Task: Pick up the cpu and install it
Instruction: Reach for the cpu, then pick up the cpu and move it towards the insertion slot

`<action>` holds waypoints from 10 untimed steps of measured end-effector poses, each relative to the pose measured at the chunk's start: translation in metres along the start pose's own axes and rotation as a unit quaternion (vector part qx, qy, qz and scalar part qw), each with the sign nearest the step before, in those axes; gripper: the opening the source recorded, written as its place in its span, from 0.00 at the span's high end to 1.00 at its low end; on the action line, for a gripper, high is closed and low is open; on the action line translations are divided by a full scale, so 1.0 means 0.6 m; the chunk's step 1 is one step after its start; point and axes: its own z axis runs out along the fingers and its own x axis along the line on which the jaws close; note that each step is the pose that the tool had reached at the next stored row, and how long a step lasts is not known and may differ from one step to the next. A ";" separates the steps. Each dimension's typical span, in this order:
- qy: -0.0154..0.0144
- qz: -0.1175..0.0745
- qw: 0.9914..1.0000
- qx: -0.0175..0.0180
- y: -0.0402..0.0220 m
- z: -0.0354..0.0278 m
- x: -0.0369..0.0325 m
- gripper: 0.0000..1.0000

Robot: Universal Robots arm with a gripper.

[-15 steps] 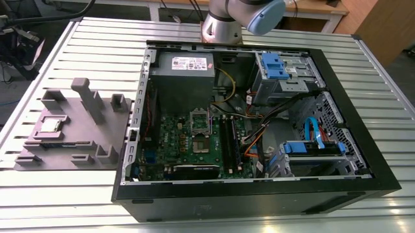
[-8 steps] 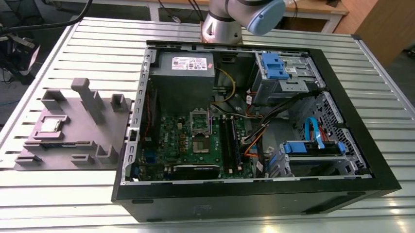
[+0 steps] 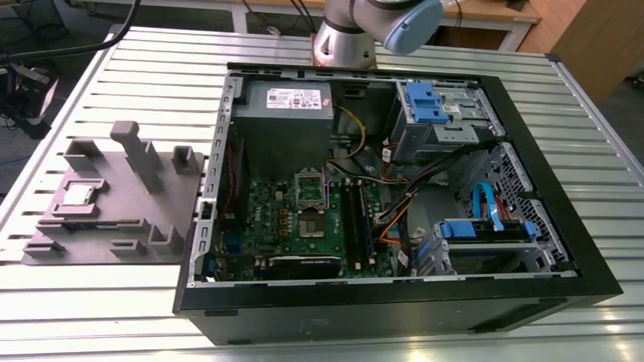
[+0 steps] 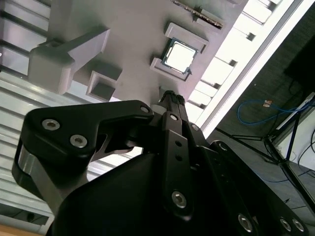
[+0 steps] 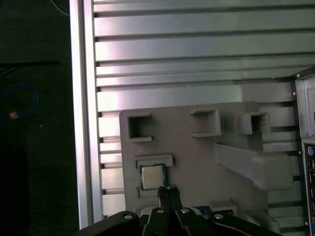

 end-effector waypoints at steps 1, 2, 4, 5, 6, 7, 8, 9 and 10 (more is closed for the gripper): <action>0.000 0.000 1.000 0.000 -0.001 0.002 0.001 0.89; 0.000 0.000 1.000 0.000 -0.001 0.003 0.001 0.89; 0.000 0.000 1.000 0.000 -0.001 0.003 0.001 0.89; 0.000 0.000 1.000 0.000 -0.001 0.003 0.001 0.89; 0.000 0.000 1.000 0.000 -0.001 0.003 0.001 0.89; 0.000 0.000 1.000 0.000 -0.001 0.004 0.001 0.89; 0.000 0.000 1.000 0.000 -0.001 0.004 0.001 0.89; 0.000 0.000 1.000 0.000 -0.001 0.004 0.001 0.89; 0.000 0.000 1.000 0.000 -0.001 0.004 0.001 0.89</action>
